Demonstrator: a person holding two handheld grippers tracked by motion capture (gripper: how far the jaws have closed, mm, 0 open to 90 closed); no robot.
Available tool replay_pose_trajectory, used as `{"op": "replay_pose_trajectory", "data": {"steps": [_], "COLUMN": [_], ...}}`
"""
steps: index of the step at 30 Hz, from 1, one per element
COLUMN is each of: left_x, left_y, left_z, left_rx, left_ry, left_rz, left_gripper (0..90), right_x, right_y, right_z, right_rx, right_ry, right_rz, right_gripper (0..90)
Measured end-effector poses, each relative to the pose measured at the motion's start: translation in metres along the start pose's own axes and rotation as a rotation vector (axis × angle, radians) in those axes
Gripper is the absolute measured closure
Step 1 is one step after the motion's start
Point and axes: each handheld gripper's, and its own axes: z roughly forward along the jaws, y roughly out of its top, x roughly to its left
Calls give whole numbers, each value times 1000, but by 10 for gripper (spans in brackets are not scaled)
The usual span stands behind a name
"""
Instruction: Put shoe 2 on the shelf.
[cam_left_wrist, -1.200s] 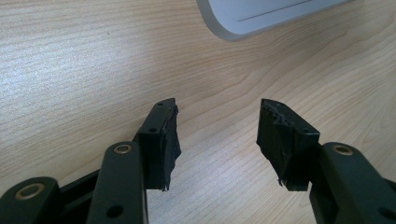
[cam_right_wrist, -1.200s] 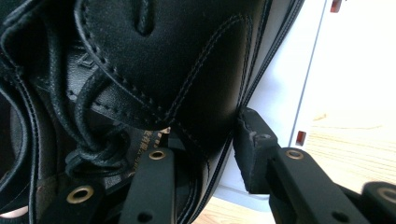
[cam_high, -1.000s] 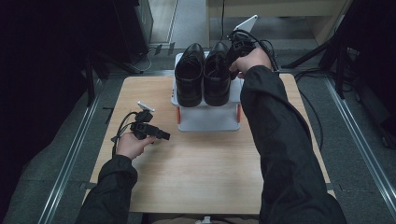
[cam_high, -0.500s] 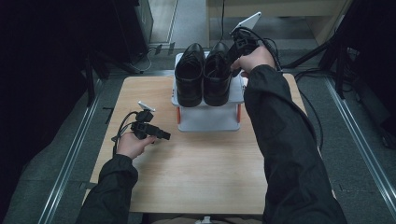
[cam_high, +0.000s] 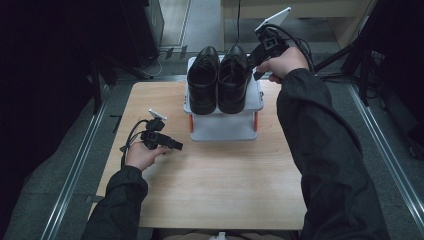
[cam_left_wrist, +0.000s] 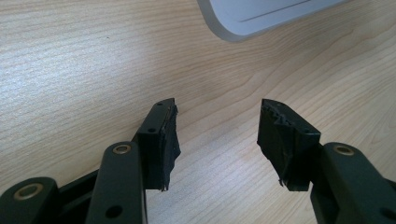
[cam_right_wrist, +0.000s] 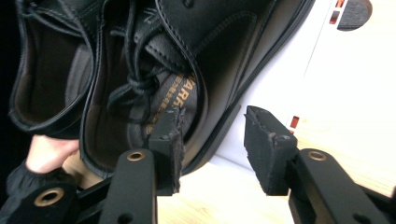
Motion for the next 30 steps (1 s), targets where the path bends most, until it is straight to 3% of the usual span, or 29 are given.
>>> {"op": "replay_pose_trajectory", "data": {"steps": [3,9,18,30], "left_x": [0,-1,-1,-1], "left_y": [0,0,0,0], "left_z": [0,0,0,2], "left_rx": [-1,5,6,7], "left_ry": [0,1,2,9], "left_rz": [0,5,7,7], "left_gripper": [469,469,469,469], "right_x": [-2,-23,-53,-96], "right_y": [-2,-15,-37,-74], "right_z": [-6,-13,1,28], "right_rx": [-5,-23,-28,-37], "right_ry": [-3,-8,3,15], "right_rz": [2,15,21,-6], "right_gripper": [583,584,582,564]}}
